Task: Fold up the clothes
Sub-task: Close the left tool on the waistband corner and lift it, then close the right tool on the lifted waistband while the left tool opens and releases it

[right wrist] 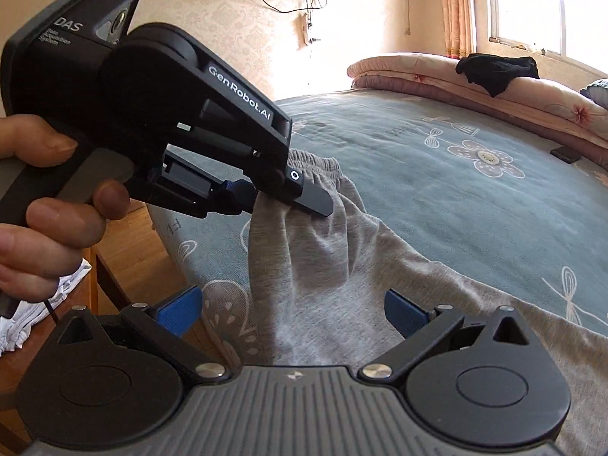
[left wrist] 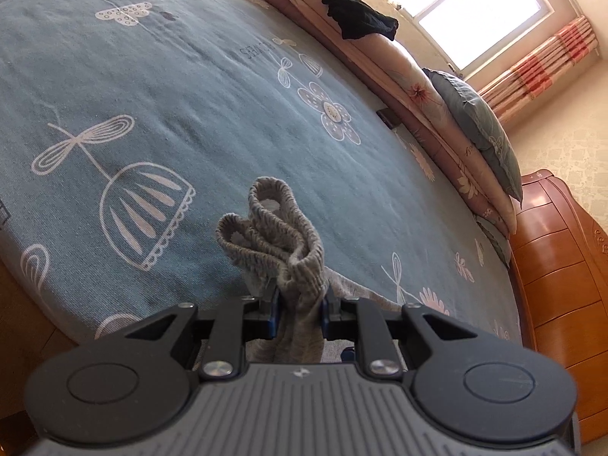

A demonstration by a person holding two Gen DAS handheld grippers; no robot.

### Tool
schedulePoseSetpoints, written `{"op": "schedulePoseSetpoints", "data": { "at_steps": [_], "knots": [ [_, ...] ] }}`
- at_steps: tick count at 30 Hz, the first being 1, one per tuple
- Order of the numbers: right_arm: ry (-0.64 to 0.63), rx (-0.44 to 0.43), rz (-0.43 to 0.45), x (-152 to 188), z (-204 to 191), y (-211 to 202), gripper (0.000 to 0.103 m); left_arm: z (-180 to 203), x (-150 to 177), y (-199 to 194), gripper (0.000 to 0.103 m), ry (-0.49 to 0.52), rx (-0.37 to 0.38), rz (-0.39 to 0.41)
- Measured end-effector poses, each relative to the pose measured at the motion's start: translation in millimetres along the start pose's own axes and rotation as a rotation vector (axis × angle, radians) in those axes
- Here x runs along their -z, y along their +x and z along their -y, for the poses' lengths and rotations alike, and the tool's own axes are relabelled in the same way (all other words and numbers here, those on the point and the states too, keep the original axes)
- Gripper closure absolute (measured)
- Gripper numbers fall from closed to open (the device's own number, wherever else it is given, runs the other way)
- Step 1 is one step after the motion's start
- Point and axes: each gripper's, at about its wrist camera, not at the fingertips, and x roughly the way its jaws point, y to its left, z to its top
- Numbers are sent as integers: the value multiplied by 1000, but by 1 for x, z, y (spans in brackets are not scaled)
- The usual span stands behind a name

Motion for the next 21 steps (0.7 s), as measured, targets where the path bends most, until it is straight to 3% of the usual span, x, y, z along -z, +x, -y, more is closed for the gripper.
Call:
{"op": "schedulePoseSetpoints", "data": {
  "at_steps": [2,9,11,13,16,18,21],
  "knots": [
    [-32,42,14,-3,-14,12,0,-7,-1,1,85,-13,17,-6],
    [-262,307,64,6,-54,47,1,-31,-6,6,85,-60,75,-25],
    [-306,326,41,10,-57,57,10,-37,-7,7,85,-74,92,-31],
    [-334,323,40,12,-60,64,13,-44,-8,9,85,-87,108,-37],
    [-381,384,55,13,-64,70,13,-58,-12,10,84,-121,149,-48],
    [-377,377,40,14,-62,75,13,-63,-15,12,81,-136,189,-70],
    [-386,384,20,16,-62,81,13,-60,-14,14,81,-109,176,-74]
  ]
}}
